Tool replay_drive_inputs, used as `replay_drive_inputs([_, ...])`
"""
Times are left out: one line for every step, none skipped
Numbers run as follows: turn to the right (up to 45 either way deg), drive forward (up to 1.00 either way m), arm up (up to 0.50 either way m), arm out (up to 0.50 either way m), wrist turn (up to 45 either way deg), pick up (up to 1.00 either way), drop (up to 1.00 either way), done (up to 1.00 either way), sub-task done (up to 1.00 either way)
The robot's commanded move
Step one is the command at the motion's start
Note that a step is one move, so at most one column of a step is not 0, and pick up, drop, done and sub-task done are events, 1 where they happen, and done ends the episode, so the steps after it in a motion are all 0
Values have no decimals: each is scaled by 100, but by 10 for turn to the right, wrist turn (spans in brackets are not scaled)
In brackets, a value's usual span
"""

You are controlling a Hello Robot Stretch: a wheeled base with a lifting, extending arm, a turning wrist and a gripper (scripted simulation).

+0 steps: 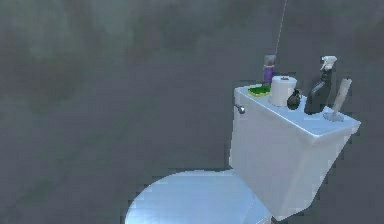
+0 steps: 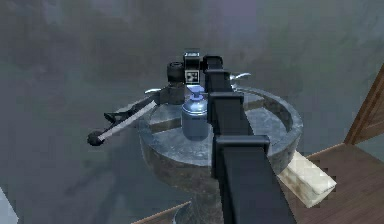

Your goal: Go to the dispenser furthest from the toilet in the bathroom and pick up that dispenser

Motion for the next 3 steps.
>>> replay_drive_inputs([0,0,0,0,450,0,0,0,0])
replay_drive_inputs([0,0,0,0,450,0,0,0,0])
replay_drive_inputs([0,0,0,0,120,0,0,0,0])
